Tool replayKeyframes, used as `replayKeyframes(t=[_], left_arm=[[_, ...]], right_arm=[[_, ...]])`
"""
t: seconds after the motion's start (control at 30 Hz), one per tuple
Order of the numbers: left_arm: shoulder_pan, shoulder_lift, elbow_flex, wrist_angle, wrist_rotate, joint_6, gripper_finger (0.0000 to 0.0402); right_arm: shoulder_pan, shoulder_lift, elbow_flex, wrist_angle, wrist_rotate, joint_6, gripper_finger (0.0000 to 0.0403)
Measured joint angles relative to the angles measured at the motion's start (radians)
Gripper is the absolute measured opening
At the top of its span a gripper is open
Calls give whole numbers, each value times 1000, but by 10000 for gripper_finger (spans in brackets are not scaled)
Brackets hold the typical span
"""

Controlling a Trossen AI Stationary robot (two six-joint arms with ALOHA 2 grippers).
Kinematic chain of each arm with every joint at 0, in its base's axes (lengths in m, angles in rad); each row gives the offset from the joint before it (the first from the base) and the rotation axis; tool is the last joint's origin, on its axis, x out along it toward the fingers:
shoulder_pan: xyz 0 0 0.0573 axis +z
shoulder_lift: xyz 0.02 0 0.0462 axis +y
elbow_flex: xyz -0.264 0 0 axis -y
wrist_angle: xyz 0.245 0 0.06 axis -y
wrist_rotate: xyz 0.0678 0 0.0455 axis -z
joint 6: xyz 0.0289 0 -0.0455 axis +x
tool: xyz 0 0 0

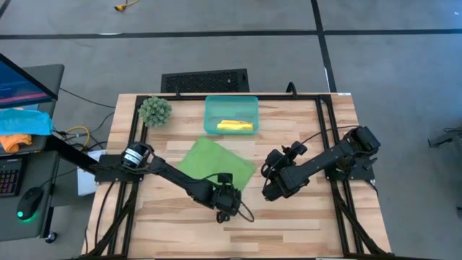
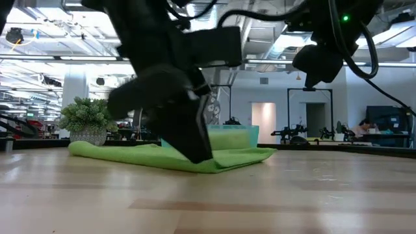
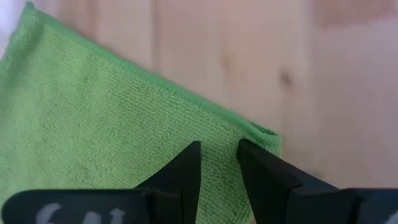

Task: Roll microfiber towels into tight, uniform cylinder then place into a basket
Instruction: Fold the green microfiber cloth

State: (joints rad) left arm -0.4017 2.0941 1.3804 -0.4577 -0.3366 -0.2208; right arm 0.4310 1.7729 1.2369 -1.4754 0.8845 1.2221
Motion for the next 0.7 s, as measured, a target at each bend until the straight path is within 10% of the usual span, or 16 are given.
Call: replayKeyframes(t=[0.7], left_arm=[[-262,-11,4,-386,127,-61,105]], right_arm=[[-35,0,0,41,-1,-6,163]])
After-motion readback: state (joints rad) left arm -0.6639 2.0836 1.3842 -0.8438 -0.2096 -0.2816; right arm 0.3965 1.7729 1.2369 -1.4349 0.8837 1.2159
